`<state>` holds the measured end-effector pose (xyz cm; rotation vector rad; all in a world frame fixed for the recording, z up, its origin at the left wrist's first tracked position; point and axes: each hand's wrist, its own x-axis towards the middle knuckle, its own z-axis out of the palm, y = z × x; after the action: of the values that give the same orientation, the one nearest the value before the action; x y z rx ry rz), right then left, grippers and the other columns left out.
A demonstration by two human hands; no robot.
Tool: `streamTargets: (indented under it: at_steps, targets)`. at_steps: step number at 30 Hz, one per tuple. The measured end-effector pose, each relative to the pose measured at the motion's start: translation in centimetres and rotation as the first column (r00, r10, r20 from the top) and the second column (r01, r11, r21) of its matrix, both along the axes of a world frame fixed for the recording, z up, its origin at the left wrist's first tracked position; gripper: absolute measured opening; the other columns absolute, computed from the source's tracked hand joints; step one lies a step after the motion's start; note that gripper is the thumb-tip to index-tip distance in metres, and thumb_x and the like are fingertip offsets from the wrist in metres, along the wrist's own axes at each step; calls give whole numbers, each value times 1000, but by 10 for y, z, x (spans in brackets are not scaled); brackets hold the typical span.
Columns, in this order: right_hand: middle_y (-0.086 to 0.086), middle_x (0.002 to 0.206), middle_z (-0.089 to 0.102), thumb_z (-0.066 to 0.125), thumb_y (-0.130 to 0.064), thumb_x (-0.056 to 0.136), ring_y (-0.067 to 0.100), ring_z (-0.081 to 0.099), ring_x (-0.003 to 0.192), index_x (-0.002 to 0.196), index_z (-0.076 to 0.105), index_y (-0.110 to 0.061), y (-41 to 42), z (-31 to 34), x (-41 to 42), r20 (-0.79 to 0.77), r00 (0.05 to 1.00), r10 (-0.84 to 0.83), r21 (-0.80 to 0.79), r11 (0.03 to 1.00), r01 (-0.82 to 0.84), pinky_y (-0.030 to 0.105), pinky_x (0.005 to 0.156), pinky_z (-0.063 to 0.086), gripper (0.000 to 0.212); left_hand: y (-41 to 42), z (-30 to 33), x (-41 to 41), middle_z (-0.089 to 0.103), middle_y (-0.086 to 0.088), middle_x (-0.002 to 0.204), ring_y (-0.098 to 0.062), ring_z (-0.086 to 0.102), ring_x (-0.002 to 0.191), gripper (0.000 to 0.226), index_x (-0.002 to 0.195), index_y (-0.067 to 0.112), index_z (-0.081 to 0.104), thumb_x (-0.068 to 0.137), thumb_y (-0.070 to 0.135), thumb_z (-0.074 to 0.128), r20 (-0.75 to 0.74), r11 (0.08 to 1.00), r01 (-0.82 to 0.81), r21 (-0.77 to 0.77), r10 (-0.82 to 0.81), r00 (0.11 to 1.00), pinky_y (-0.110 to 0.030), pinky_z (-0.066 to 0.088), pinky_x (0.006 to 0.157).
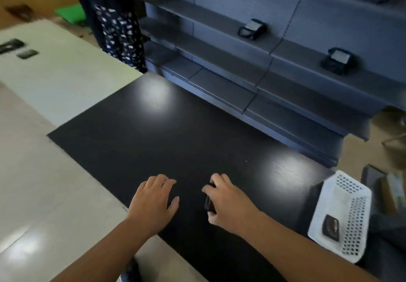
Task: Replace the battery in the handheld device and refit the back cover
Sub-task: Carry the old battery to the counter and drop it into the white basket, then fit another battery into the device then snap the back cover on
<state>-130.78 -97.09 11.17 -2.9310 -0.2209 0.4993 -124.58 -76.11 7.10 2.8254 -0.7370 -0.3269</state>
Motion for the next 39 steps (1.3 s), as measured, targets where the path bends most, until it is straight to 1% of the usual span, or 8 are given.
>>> streamTargets:
  at_steps: [5,9,14,18,22,30,35,39]
  targets:
    - [2,136,38,73,-29,89,22,40,126,136,53,-18,109,26,95,77,989,124,3,992,-125,39,96,55,52,111,12,56,51,10,139,-12,46,129,51,144,31,44,97,52,50,37,987,-147,-62,149,988,-34,37,114]
    - [-1,135,38,74,-29,89,19,42,125,135,53,-20,201,29,165,78,977,199,-5,980,-199,37,96,55,52,207,18,104,52,7,138,-15,48,127,52,144,27,45,98,50,48,64,966,-252,-67,256,965,-33,37,112]
    - [-1,129,40,74,-30,88,19,41,120,129,56,-19,311,32,249,110,942,317,7,948,-319,34,90,55,46,316,22,164,53,5,137,-18,48,126,50,142,26,47,97,48,47,86,943,-329,-57,333,939,-33,36,111]
    - [-1,125,42,74,-31,87,18,43,115,124,57,-18,383,31,321,118,904,412,-4,910,-414,31,85,55,42,381,19,216,53,5,134,-18,47,124,50,142,25,47,97,47,47,87,914,-399,-72,404,910,-33,36,109]
    - [2,121,44,72,-31,87,20,43,116,122,58,-16,444,23,403,113,870,479,-16,877,-481,33,88,55,40,435,9,279,53,4,135,-19,47,125,51,143,24,46,97,47,47,73,890,-448,-81,453,888,-35,37,110]
    - [4,119,43,71,-33,85,22,43,115,121,58,-13,549,19,575,66,839,539,7,841,-541,34,86,55,43,535,21,417,52,7,135,-15,46,126,52,143,25,45,97,49,44,56,847,-532,-1,531,845,-32,36,110]
    - [5,118,43,69,-33,84,23,43,115,117,58,-13,618,19,670,67,825,561,-7,827,-562,33,83,54,40,604,25,500,51,9,136,-13,46,127,52,144,26,45,97,49,46,67,815,-579,-27,579,812,-31,35,112]
    - [5,118,43,69,-34,82,23,43,115,119,58,-14,681,11,745,72,829,554,-26,832,-554,34,82,54,42,666,13,581,52,8,137,-14,45,128,51,144,25,46,97,48,47,68,822,-565,-75,569,819,-32,35,112]
